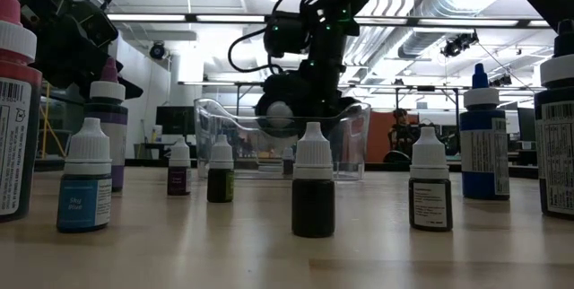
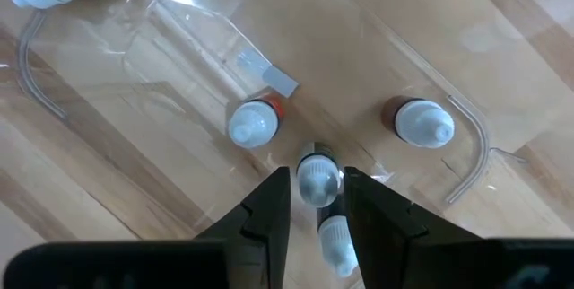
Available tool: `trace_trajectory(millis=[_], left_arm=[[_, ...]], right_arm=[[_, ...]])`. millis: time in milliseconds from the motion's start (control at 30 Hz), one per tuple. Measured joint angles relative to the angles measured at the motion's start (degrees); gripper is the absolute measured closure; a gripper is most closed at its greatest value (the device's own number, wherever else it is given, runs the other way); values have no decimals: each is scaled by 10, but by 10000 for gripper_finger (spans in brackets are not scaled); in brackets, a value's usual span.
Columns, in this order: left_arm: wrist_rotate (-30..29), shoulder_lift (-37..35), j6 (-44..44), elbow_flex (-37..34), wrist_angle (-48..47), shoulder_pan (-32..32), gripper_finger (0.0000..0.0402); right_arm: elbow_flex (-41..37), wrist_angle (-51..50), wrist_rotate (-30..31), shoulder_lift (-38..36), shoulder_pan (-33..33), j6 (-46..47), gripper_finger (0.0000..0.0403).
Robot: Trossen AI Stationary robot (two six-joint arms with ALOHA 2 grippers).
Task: Pick & Place food coloring
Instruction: Put the small black food coloring bottle into the transparent bin
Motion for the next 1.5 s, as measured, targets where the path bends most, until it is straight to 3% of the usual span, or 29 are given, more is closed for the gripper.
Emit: trace_trajectory(millis=[1367, 1500], left_arm=[[0, 0, 0, 0, 0, 0, 167], [0, 0, 0, 0, 0, 0, 167]], right_arm=[[1, 5, -2, -2, 0, -30, 306], [1, 7, -7, -3, 0, -35, 290]])
